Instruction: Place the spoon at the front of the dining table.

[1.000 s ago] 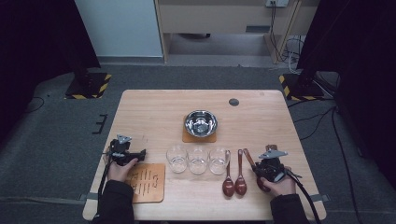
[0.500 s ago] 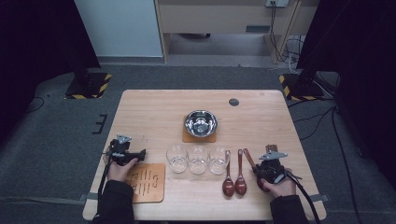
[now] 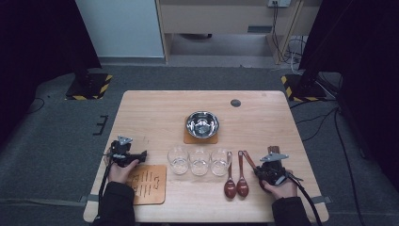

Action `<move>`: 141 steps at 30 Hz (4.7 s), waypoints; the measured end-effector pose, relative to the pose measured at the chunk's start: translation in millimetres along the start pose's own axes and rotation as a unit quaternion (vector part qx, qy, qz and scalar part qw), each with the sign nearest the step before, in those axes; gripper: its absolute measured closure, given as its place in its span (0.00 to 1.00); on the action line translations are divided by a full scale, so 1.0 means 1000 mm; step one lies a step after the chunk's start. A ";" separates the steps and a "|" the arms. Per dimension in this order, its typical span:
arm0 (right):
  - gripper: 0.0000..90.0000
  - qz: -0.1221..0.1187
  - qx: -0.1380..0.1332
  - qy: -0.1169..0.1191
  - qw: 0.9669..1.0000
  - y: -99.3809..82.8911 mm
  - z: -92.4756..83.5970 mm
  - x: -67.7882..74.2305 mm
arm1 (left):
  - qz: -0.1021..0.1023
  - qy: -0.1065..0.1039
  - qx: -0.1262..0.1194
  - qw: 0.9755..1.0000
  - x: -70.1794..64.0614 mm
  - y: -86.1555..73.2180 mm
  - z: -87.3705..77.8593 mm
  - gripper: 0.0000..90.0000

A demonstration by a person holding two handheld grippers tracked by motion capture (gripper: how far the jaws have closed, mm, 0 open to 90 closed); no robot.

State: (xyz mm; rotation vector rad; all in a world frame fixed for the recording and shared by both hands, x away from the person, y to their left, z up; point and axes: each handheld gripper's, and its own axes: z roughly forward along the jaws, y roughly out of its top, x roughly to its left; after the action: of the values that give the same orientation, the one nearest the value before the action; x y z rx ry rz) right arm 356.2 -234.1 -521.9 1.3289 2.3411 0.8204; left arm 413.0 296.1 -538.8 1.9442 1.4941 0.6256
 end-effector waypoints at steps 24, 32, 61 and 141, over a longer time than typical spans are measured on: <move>0.91 0.009 -0.016 0.011 1.000 0.003 -0.007 -0.003 | -0.009 0.009 -0.009 1.000 0.002 0.000 -0.003 0.13; 0.91 0.013 -0.026 0.011 1.000 0.004 -0.012 -0.005 | -0.011 0.011 -0.008 1.000 0.001 0.000 -0.005 0.19; 0.91 0.024 -0.070 -0.009 0.997 0.008 -0.030 -0.012 | -0.021 -0.021 -0.094 0.995 -0.011 0.012 -0.031 0.23; 0.91 0.010 -0.232 -0.008 0.973 0.050 -0.080 -0.007 | 0.040 -0.130 -0.253 0.958 -0.096 0.055 -0.102 0.24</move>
State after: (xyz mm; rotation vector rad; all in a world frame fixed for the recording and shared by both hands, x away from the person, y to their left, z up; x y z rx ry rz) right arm 350.9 -245.9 -427.7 1.1487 1.9555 1.2612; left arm 356.4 211.3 -428.6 1.6148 0.9787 0.6778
